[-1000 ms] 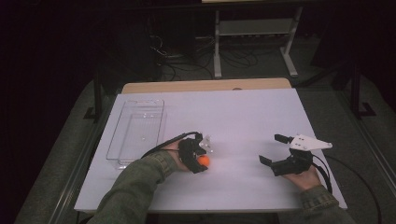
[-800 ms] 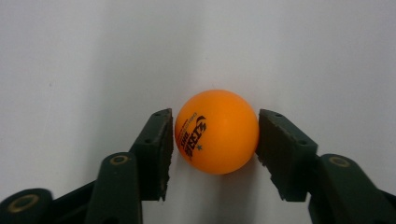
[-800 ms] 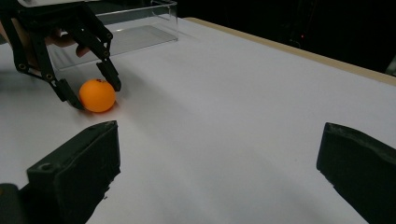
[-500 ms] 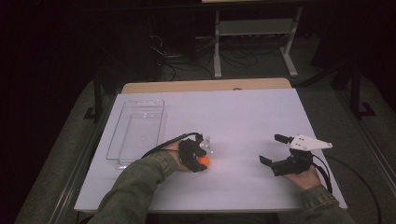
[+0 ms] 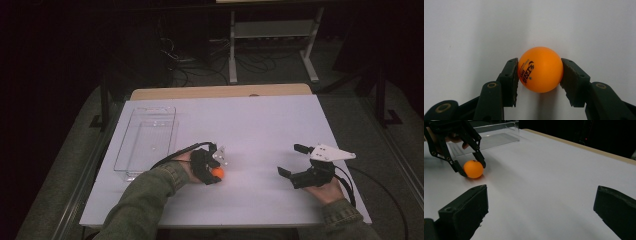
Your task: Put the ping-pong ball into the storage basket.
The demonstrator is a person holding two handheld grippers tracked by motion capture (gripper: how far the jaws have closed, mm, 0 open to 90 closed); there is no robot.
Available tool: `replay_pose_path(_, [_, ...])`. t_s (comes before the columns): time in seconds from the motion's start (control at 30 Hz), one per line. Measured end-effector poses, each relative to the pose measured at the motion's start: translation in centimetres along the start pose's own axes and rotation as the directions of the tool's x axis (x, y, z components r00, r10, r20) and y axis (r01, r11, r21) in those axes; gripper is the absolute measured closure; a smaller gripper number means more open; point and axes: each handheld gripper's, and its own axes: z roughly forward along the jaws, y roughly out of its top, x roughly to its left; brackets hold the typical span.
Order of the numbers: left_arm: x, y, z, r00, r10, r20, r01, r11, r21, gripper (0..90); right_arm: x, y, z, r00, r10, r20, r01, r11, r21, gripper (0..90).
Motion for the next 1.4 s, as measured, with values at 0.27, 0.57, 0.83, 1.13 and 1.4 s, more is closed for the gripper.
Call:
replay_pose_path(0.27, [-0.1,0.0,-0.8,1.0000,0.003,-0.009,-0.003,0.9999,-0.011,50.2,0.0,0.0,0.0,1.0000,0.000,0.000,0.000,1.000,0.001,0.0])
replay_pose_path(0.57, [-0.4,0.2,-2.3,0.9996,0.016,-0.023,-0.017,0.9998,-0.011,50.2,0.0,-0.1,0.0,1.0000,0.001,-0.002,-0.001,1.000,0.001,0.0])
replay_pose_path(0.83, [-0.4,0.1,-3.6,0.9994,0.017,-0.030,-0.018,0.9998,-0.005,50.3,0.1,0.0,0.0,1.0000,0.002,-0.003,-0.002,1.000,-0.002,0.0])
replay_pose_path(1.13, [-0.3,0.0,-5.4,0.9989,0.013,-0.045,-0.014,0.9997,-0.021,50.3,0.1,0.0,0.0,1.0000,0.003,-0.002,-0.003,1.000,0.001,0.0])
replay_pose_path(1.4, [-0.4,0.0,-6.7,0.9977,0.019,-0.065,-0.021,0.9996,-0.019,50.3,0.1,0.0,0.0,1.0000,0.003,0.002,-0.003,1.000,-0.003,0.0])
